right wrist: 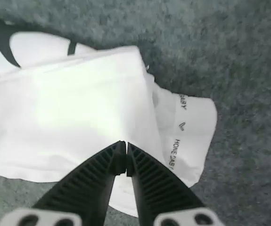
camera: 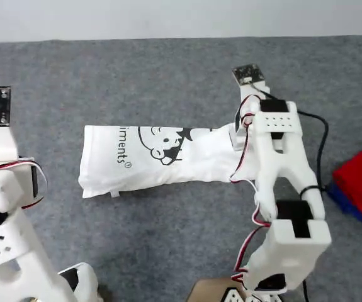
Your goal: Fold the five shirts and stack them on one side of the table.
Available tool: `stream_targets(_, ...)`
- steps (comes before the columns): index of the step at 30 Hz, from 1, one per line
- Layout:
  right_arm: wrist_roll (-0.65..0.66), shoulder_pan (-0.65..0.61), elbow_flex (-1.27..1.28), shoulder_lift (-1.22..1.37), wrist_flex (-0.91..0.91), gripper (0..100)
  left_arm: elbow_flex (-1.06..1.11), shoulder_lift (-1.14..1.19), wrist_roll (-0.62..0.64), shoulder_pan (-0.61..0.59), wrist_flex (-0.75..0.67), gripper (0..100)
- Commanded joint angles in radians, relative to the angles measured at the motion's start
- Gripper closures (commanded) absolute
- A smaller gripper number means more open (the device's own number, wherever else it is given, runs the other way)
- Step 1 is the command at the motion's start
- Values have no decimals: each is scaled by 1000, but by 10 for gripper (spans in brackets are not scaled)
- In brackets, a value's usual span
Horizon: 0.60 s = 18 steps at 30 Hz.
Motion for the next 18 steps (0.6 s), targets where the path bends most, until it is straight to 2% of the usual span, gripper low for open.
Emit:
stream_targets(1,-3,-4,-52,16,44,990,-1,-15,-5,-5,-17,994)
stream_targets(7,-2,-1,-51,70,150,990,-1,-14,-5,-3,-17,994)
stream_targets(13,2,65,-51,90,254,990,-1,-14,-5,-3,-17,994)
stream_targets(18,84,107,-52,21,349,990,1,-12,-5,-2,-26,994)
